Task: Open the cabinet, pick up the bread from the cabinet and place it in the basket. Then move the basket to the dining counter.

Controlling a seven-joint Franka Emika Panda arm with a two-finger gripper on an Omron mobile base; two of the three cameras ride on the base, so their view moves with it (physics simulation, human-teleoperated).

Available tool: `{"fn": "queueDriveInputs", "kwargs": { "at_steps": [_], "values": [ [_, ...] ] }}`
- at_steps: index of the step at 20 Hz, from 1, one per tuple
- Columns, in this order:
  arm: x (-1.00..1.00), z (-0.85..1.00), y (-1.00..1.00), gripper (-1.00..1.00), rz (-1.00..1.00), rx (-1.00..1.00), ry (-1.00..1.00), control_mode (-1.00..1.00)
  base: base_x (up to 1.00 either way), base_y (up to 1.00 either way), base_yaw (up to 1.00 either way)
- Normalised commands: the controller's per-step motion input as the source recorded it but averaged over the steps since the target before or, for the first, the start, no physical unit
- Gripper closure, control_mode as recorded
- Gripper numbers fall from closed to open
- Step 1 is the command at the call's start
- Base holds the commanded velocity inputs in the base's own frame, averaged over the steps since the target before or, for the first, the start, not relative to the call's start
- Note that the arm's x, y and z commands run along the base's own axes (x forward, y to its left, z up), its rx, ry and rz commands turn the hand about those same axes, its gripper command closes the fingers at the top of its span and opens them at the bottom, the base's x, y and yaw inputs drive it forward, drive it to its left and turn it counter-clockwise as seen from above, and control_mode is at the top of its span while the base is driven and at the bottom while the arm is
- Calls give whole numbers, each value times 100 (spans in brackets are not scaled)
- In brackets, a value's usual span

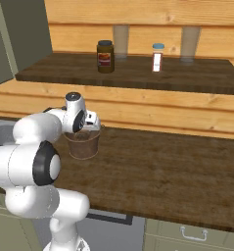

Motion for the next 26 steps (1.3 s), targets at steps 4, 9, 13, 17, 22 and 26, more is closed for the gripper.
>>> {"fn": "queueDriveInputs", "kwargs": {
  "at_steps": [4,9,13,17,22,26],
  "values": [
    [22,-37,10,100,3,0,8,-100,0,0,0],
    [21,-16,13,100,1,0,2,-100,0,0,0],
    [0,-1,7,-100,0,0,0,-100,0,0,0],
    [3,0,0,-100,0,0,0,-100,0,0,0],
    [0,0,0,-100,0,0,0,-100,0,0,0],
    [0,0,0,-100,0,0,-1,-100,0,0,0]
  ]
}}
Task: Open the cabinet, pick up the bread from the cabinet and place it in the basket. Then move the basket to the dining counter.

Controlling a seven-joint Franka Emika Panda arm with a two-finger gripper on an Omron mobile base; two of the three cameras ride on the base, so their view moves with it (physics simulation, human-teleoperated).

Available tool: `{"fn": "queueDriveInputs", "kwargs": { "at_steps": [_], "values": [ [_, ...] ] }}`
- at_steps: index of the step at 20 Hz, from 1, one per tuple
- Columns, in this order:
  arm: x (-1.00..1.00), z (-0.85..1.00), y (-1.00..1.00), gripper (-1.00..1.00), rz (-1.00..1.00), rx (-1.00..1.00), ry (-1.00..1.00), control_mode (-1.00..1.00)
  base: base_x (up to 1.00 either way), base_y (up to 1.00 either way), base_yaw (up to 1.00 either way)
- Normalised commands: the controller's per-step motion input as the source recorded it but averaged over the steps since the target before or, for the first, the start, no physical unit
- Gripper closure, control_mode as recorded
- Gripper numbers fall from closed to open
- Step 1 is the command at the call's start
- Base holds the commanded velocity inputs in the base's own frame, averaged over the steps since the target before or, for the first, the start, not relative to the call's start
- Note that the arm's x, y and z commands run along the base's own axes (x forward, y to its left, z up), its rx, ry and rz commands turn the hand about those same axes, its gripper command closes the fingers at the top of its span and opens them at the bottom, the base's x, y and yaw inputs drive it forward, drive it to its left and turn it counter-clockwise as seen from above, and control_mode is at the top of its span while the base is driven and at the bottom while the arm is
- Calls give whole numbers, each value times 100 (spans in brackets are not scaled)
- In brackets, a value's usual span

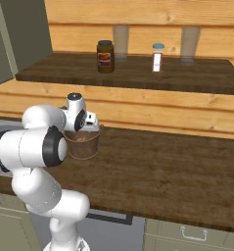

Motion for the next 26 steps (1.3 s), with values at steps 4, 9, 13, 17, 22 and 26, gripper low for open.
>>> {"fn": "queueDriveInputs", "kwargs": {
  "at_steps": [4,9,13,17,22,26],
  "values": [
    [0,6,0,-100,0,0,-1,-100,0,0,0],
    [-13,35,0,-100,-5,0,-5,-100,0,0,0],
    [-32,30,0,-100,-1,0,-21,-100,0,0,0],
    [-25,10,0,-100,-3,0,-23,-100,0,0,0],
    [-32,23,-3,-100,-16,0,-10,-100,0,0,0],
    [-44,31,-13,-100,-25,0,-6,-100,0,0,0]
  ]
}}
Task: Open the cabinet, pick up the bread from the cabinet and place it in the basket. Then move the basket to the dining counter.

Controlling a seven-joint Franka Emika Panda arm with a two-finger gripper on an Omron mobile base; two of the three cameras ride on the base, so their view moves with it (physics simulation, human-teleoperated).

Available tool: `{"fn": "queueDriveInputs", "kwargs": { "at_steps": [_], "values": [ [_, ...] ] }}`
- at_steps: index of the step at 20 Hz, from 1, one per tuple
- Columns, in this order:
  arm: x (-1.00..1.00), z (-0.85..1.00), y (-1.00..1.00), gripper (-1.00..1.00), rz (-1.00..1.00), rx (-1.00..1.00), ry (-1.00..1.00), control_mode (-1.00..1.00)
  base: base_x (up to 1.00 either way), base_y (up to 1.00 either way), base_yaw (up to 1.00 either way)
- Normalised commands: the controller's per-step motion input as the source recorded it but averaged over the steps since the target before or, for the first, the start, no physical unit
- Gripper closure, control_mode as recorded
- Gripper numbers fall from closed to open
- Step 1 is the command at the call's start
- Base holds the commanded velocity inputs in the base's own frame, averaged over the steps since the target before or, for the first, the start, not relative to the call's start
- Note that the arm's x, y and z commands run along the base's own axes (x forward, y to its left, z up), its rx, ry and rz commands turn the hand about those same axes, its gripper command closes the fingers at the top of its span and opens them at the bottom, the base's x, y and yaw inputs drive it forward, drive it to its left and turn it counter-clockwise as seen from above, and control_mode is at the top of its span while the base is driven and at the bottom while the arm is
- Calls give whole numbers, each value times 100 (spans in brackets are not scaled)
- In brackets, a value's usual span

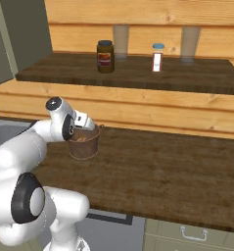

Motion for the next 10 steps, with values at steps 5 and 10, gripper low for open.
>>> {"fn": "queueDriveInputs", "kwargs": {
  "at_steps": [5,10],
  "values": [
    [-37,26,-24,-100,-30,7,1,-100,0,0,0],
    [-13,3,-26,-100,-17,9,13,-100,0,0,0]
  ]
}}
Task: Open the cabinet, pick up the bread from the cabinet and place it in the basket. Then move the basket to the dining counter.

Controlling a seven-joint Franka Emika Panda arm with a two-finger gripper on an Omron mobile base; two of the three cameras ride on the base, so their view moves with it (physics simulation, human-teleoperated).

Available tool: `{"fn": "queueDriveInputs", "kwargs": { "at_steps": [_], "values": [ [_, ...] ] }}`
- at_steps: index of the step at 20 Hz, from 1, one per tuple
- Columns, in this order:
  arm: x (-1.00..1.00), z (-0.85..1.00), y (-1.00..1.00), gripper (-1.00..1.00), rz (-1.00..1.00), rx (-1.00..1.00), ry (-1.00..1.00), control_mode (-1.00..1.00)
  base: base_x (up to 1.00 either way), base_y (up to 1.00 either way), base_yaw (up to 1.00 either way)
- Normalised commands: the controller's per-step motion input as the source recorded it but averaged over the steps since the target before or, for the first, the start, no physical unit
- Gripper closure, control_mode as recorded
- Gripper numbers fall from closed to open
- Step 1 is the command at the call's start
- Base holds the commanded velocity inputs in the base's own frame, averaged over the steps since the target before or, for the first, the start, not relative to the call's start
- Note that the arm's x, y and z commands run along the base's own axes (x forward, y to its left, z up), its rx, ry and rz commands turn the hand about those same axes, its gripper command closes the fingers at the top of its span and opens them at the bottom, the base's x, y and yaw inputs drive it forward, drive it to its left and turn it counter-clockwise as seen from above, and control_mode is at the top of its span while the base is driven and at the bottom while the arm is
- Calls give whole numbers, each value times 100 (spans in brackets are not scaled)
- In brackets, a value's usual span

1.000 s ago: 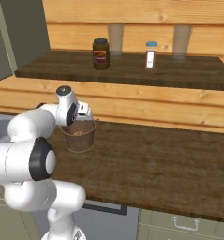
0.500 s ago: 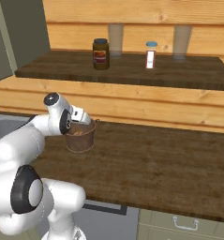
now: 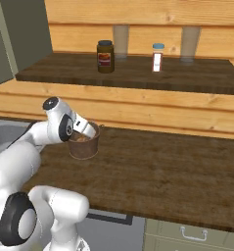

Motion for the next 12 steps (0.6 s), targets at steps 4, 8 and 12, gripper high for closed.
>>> {"fn": "queueDriveInputs", "kwargs": {
  "at_steps": [4,8,12],
  "values": [
    [3,-12,-26,-100,0,17,15,-100,0,0,0],
    [3,-27,-9,-100,0,11,7,-100,0,0,0],
    [0,-17,0,-100,0,8,4,-100,0,0,0]
  ]
}}
